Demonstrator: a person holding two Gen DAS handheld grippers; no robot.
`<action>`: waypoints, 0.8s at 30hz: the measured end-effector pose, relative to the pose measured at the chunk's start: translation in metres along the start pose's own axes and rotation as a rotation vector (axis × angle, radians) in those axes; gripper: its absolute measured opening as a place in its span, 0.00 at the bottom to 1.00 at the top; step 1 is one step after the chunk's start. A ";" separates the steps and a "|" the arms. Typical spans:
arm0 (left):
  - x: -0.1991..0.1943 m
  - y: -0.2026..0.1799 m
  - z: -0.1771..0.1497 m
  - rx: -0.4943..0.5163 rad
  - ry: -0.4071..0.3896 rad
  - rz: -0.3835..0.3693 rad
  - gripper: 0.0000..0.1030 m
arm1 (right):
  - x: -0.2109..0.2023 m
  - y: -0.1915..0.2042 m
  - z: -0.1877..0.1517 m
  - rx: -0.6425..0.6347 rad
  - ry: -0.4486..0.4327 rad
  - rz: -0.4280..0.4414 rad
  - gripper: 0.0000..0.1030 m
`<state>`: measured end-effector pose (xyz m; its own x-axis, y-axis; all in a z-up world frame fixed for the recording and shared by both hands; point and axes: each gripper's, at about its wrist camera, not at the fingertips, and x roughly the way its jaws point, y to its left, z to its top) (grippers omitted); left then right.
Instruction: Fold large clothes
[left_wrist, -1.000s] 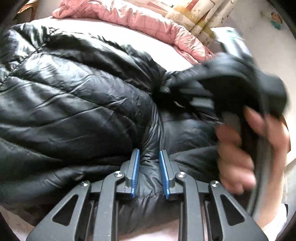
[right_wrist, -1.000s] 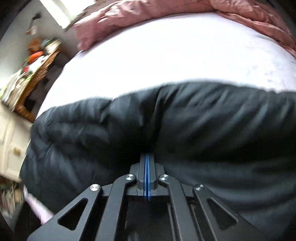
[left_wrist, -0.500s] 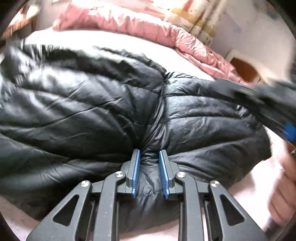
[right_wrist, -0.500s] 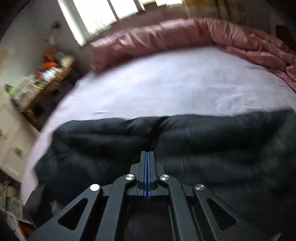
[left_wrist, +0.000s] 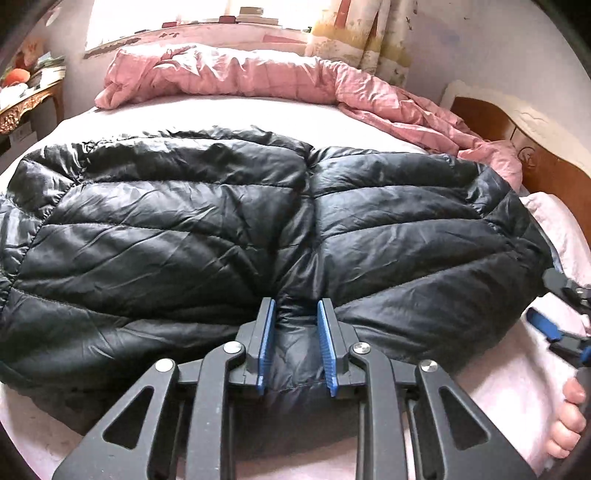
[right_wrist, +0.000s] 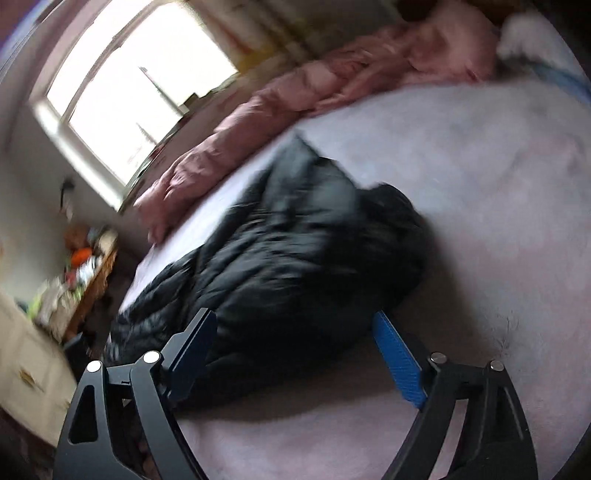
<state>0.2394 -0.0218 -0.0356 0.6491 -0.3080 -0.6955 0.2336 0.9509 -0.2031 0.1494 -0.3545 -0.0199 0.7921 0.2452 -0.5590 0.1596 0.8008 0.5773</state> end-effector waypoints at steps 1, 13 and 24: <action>0.000 0.002 0.000 -0.009 0.003 -0.009 0.21 | 0.003 -0.007 0.000 0.037 0.001 0.014 0.85; -0.001 -0.005 0.000 0.024 -0.016 0.008 0.21 | 0.046 -0.012 -0.008 0.138 -0.098 0.026 0.87; -0.024 -0.028 -0.004 0.140 -0.124 -0.051 0.20 | 0.062 -0.033 0.009 0.184 -0.081 0.130 0.23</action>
<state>0.2138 -0.0411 -0.0161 0.7162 -0.3649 -0.5948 0.3607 0.9233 -0.1321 0.1987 -0.3702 -0.0683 0.8563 0.2896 -0.4277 0.1519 0.6501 0.7445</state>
